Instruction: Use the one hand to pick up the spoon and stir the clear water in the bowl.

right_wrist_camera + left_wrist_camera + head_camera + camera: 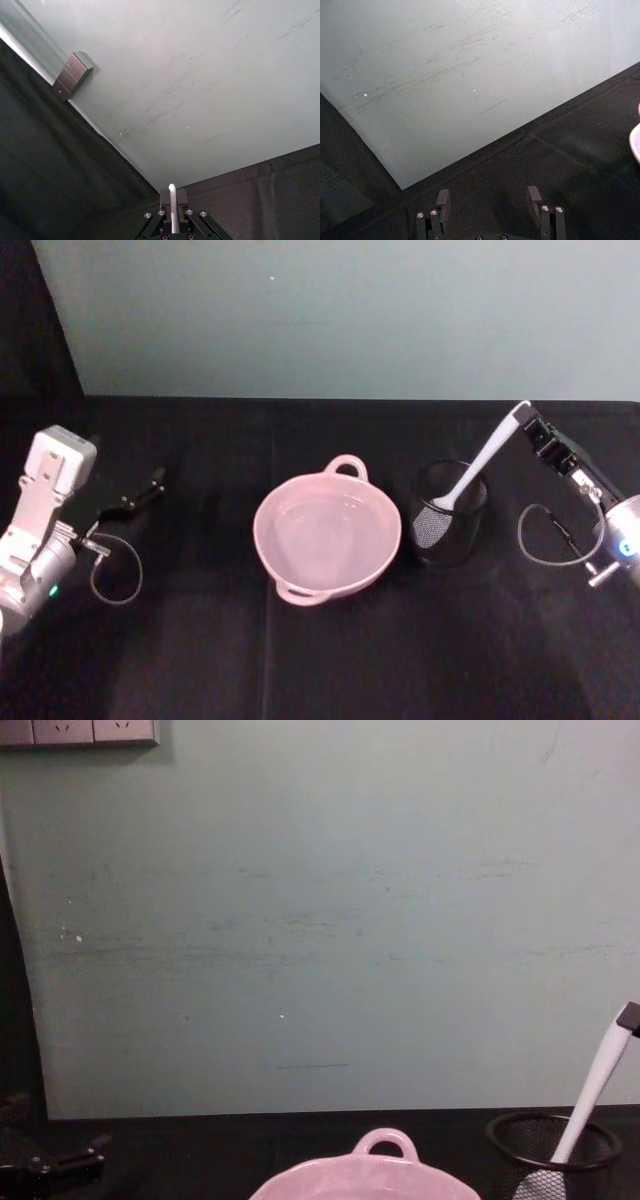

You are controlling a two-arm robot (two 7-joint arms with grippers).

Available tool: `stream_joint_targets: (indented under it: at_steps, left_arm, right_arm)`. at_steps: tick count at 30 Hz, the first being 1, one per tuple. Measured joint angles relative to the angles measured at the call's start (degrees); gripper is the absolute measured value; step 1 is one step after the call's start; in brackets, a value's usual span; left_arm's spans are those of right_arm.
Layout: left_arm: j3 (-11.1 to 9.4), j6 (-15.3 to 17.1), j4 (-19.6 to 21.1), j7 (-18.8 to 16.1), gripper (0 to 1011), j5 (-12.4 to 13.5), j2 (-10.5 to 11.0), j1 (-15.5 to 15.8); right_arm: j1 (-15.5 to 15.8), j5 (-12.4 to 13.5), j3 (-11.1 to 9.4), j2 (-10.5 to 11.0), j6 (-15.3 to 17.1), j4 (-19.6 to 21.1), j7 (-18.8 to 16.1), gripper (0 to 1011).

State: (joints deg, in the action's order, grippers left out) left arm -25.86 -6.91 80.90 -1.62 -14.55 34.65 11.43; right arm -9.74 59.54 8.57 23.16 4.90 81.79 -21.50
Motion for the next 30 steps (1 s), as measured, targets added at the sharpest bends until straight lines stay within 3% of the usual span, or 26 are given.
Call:
stream_joint_targets:
  at_steps: [11,21,30]
  left_arm:
    - [0.0,0.0,0.0,0.0,1011,0.0,0.0,0.0]
    - [0.0,0.0,0.0,0.0,1011,0.0,0.0,0.0]
    - [0.0,0.0,0.0,0.0,1011,0.0,0.0,0.0]
  right_arm:
    - [0.06,0.54,1.68,1.18,-0.64,-0.21,1.38,97]
    - [0.33,-0.46,3.37,2.75,-1.03,1.26,4.26,381]
    - [1.63,0.06,4.51,4.27,1.24,3.14,6.7,664]
